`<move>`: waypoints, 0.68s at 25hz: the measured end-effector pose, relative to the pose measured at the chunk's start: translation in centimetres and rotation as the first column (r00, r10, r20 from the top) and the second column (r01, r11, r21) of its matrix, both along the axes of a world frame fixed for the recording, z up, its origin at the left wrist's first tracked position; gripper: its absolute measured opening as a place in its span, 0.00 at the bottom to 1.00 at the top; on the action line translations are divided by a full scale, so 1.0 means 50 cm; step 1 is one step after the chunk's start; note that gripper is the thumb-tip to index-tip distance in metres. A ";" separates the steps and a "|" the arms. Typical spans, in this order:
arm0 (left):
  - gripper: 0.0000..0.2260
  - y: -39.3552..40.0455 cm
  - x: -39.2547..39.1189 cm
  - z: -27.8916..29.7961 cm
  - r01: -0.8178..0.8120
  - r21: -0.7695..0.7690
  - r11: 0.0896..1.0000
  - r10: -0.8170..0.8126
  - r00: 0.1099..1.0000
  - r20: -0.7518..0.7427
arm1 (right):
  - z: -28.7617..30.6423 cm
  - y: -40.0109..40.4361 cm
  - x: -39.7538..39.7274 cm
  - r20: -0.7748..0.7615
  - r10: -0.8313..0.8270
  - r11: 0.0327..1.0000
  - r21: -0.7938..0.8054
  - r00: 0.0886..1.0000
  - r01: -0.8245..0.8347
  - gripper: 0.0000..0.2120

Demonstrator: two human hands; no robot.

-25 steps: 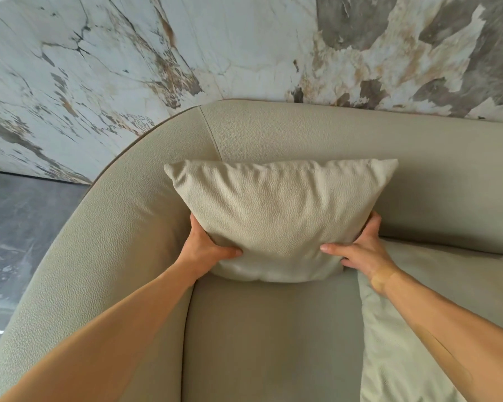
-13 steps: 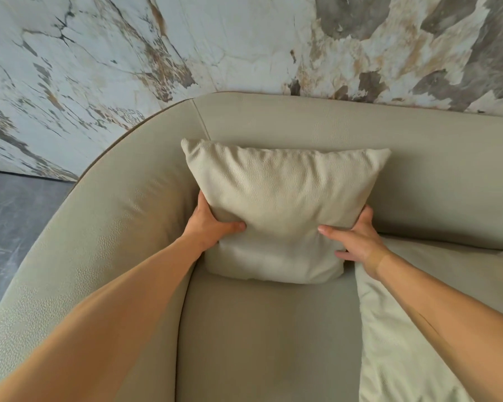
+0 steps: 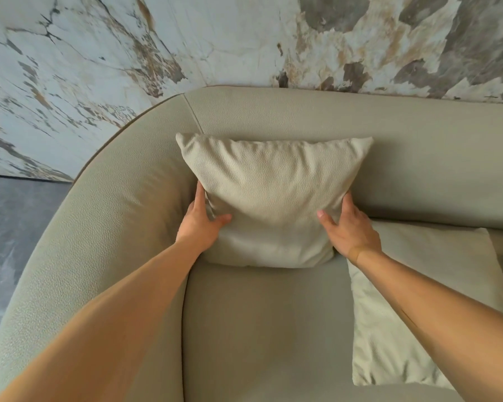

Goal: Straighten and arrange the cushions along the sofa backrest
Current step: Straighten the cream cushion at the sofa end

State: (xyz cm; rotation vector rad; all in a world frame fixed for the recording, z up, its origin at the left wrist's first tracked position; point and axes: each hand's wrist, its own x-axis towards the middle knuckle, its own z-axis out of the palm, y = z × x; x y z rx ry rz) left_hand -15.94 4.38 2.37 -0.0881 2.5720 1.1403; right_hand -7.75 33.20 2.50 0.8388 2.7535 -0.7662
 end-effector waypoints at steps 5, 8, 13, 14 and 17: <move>0.45 0.009 0.093 0.038 0.076 -0.084 0.994 -0.075 0.997 0.016 | 0.078 -0.004 0.090 0.062 0.096 0.990 0.101 0.993 -0.102 0.39; 0.44 0.043 0.144 0.067 0.100 -0.068 0.993 -0.099 0.995 0.020 | 0.112 0.033 0.164 0.137 0.130 0.977 0.154 0.982 -0.151 0.38; 0.44 0.156 0.207 0.106 0.233 -0.144 0.962 -0.226 0.972 0.063 | 0.137 0.163 0.275 0.177 0.115 0.969 0.198 0.978 -0.149 0.38; 0.45 0.188 0.223 0.109 0.245 -0.152 0.958 -0.237 0.969 0.066 | 0.140 0.195 0.296 0.176 0.110 0.969 0.199 0.978 -0.144 0.38; 0.45 0.294 0.276 0.110 0.244 -0.128 0.961 -0.237 0.969 0.068 | 0.142 0.309 0.360 0.186 0.098 0.971 0.198 0.978 -0.135 0.40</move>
